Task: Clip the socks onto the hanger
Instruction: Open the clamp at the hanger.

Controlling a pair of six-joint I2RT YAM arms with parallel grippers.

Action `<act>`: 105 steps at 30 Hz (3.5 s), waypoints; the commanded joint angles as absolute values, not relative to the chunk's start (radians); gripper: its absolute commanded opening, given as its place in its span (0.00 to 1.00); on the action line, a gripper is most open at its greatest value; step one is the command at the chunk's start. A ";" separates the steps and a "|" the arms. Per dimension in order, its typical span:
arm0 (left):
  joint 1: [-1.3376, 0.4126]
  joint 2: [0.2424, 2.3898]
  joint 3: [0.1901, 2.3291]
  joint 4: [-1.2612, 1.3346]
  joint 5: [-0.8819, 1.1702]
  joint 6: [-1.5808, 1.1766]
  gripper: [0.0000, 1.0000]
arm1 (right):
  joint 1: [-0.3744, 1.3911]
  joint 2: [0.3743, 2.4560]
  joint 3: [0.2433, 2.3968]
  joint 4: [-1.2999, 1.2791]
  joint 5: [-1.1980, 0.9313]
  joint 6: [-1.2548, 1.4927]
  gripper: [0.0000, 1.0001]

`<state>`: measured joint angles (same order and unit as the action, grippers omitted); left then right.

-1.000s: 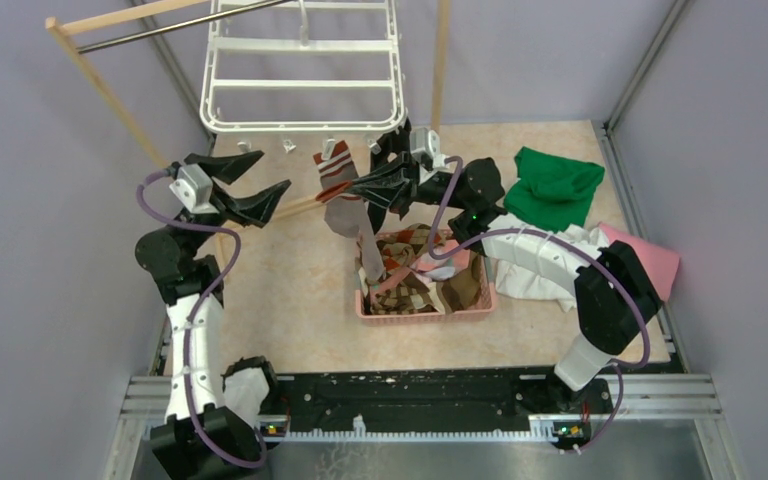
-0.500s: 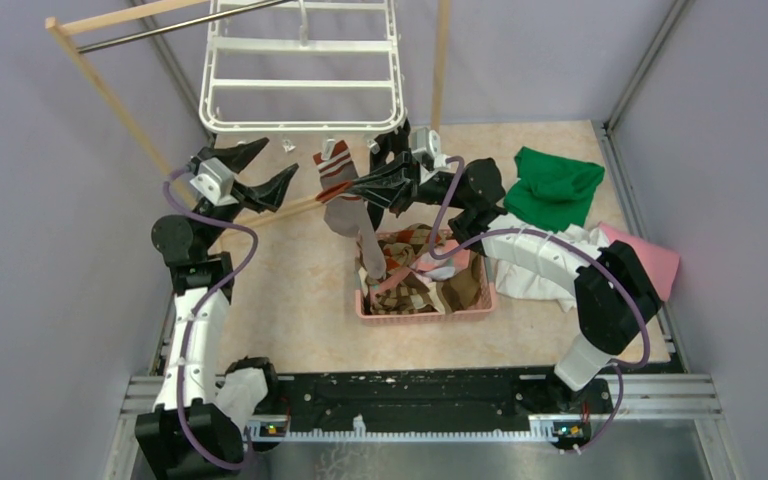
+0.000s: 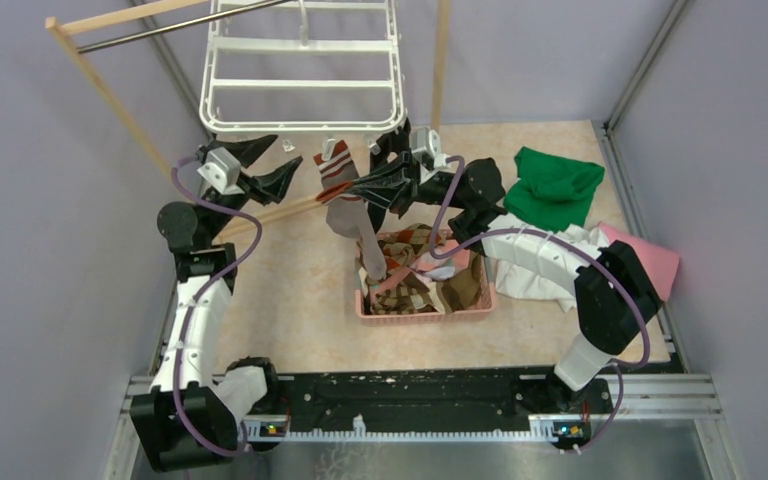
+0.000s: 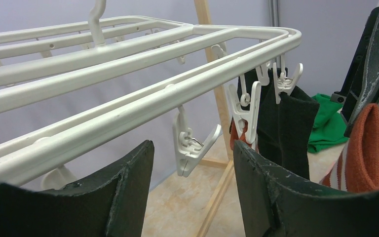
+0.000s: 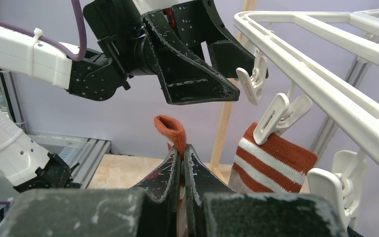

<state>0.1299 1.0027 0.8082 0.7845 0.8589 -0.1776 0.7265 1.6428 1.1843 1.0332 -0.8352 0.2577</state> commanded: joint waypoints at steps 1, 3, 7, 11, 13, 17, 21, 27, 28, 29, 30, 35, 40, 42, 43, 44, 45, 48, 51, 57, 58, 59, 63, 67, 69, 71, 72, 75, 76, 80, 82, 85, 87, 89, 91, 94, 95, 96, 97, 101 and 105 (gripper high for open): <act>0.113 1.018 0.859 0.842 0.869 -0.163 0.66 | 0.734 1.631 1.213 1.088 -0.839 0.268 0.00; 0.105 1.024 0.863 0.842 0.862 -0.160 0.66 | 0.734 1.631 1.213 1.087 -0.840 0.267 0.00; 0.099 1.030 0.872 0.840 0.854 -0.155 0.66 | 0.734 1.632 1.212 1.090 -0.841 0.270 0.00; 0.091 1.037 0.878 0.840 0.848 -0.153 0.66 | 0.733 1.632 1.216 1.092 -0.841 0.270 0.00; 0.087 1.040 0.882 0.841 0.845 -0.153 0.66 | 0.734 1.633 1.215 1.091 -0.841 0.271 0.00; 0.077 1.052 0.890 0.845 0.846 -0.155 0.65 | 0.734 1.632 1.216 1.091 -0.842 0.272 0.00; 0.067 1.058 0.891 0.851 0.846 -0.158 0.62 | 0.734 1.632 1.217 1.090 -0.842 0.273 0.00; 0.058 1.060 0.894 0.853 0.844 -0.164 0.57 | 0.734 1.633 1.217 1.091 -0.844 0.273 0.00; 0.057 1.062 0.896 0.855 0.846 -0.166 0.56 | 0.734 1.633 1.216 1.091 -0.845 0.272 0.00; 0.057 1.062 0.896 0.857 0.843 -0.170 0.55 | 0.734 1.631 1.216 1.091 -0.845 0.272 0.00; 0.057 1.062 0.895 0.860 0.842 -0.173 0.55 | 0.735 1.631 1.214 1.092 -0.845 0.272 0.00; 0.051 1.060 0.894 0.869 0.837 -0.182 0.55 | 0.734 1.629 1.210 1.092 -0.845 0.273 0.00; 0.050 1.058 0.891 0.883 0.827 -0.196 0.55 | 0.734 1.628 1.211 1.089 -0.845 0.270 0.00; 0.048 1.057 0.887 0.891 0.825 -0.204 0.54 | 0.735 1.628 1.211 1.087 -0.845 0.270 0.00; 0.047 1.057 0.887 0.894 0.826 -0.206 0.52 | 0.736 1.628 1.210 1.087 -0.847 0.270 0.00; 0.048 1.056 0.887 0.894 0.825 -0.208 0.50 | 0.736 1.628 1.210 1.087 -0.846 0.271 0.00; 0.048 1.058 0.887 0.895 0.825 -0.210 0.46 | 0.735 1.628 1.210 1.086 -0.845 0.270 0.00; 0.046 1.059 0.887 0.901 0.825 -0.219 0.41 | 0.736 1.628 1.210 1.084 -0.845 0.268 0.00; 0.046 1.057 0.887 0.902 0.825 -0.224 0.35 | 0.736 1.628 1.210 1.081 -0.845 0.267 0.00; 0.045 1.055 0.888 0.908 0.820 -0.248 0.18 | 0.738 1.627 1.212 1.071 -0.840 0.264 0.00; 0.044 1.055 0.888 0.910 0.817 -0.256 0.17 | 0.738 1.626 1.215 1.053 -0.835 0.261 0.00; 0.044 1.053 0.888 0.913 0.815 -0.264 0.16 | 0.738 1.627 1.222 1.036 -0.827 0.257 0.00; 0.043 1.050 0.891 0.915 0.809 -0.297 0.15 | 0.742 1.626 1.244 0.968 -0.784 0.243 0.00; 0.043 1.046 0.893 0.917 0.807 -0.332 0.14 | 0.750 1.625 1.264 0.904 -0.735 0.236 0.00; 0.043 1.046 0.894 0.918 0.800 -0.354 0.14 | 0.756 1.627 1.278 0.867 -0.706 0.235 0.00; 0.043 1.045 0.898 0.916 0.799 -0.374 0.14 | 0.766 1.626 1.292 0.832 -0.678 0.235 0.00; 0.043 1.046 0.900 0.916 0.795 -0.387 0.13 | 0.772 1.628 1.299 0.816 -0.667 0.235 0.00; 0.042 1.047 0.909 0.905 0.776 -0.431 0.10 | 0.791 1.628 1.320 0.761 -0.605 0.247 0.00; 0.043 1.046 0.913 0.899 0.772 -0.445 0.10 | 0.796 1.630 1.331 0.749 -0.581 0.254 0.00; 0.043 1.045 0.914 0.899 0.763 -0.502 0.09 | 0.818 1.636 1.357 0.694 -0.504 0.283 0.00; 0.043 1.044 0.915 0.902 0.764 -0.525 0.09 | 0.826 1.643 1.368 0.667 -0.468 0.306 0.00; 0.043 1.038 0.913 0.901 0.765 -0.542 0.09 | 0.837 1.651 1.383 0.648 -0.431 0.351 0.00; 0.043 1.034 0.912 0.902 0.768 -0.551 0.09 | 0.843 1.661 1.399 0.636 -0.409 0.385 0.00; 0.043 1.030 0.910 0.903 0.771 -0.557 0.09 | 0.850 1.672 1.418 0.609 -0.389 0.407 0.00; 0.043 1.027 0.910 0.906 0.773 -0.563 0.09 | 0.852 1.685 1.435 0.588 -0.377 0.435 0.00; 0.043 1.023 0.908 0.911 0.775 -0.569 0.09 | 0.857 1.697 1.451 0.557 -0.349 0.458 0.00; 0.043 1.021 0.907 0.913 0.776 -0.570 0.09 | 0.857 1.699 1.451 0.555 -0.344 0.462 0.00; 0.043 1.021 0.907 0.913 0.777 -0.571 0.09 | 0.857 1.702 1.453 0.553 -0.339 0.465 0.00; 0.043 1.019 0.907 0.914 0.779 -0.572 0.09 | 0.857 1.702 1.456 0.554 -0.337 0.469 0.00; 0.043 1.017 0.900 0.917 0.784 -0.569 0.09 | 0.857 1.704 1.458 0.580 -0.336 0.483 0.00; 0.043 1.018 0.894 0.917 0.788 -0.568 0.09 | 0.857 1.707 1.460 0.604 -0.339 0.494 0.00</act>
